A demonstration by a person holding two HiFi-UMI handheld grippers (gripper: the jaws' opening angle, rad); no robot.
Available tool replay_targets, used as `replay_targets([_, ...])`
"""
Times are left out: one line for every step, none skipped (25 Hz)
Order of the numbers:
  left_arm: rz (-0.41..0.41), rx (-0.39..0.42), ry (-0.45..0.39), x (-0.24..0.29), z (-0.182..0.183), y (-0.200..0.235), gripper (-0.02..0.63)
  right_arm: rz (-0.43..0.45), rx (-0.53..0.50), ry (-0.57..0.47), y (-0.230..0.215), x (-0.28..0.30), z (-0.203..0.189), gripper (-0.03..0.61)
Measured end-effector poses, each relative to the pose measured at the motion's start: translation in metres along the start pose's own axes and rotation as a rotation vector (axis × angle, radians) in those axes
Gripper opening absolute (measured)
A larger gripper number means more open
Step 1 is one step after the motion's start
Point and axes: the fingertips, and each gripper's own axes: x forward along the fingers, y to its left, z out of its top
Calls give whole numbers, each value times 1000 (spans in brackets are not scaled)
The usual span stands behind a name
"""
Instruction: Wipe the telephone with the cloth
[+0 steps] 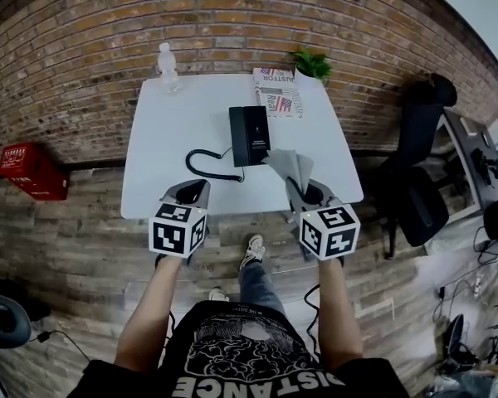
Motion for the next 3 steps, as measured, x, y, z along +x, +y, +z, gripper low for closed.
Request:
replay_targets([1, 0, -1, -1, -1, 0, 5, 1, -1, -1, 1, 0, 0, 11])
replay_targets([2, -1, -2, -2, -1, 1, 5, 2, -1, -2, 3, -1, -1, 11])
replay_targets([2, -1, -3, -3, -2, 1, 5, 3, -2, -2, 4, -1, -2, 11])
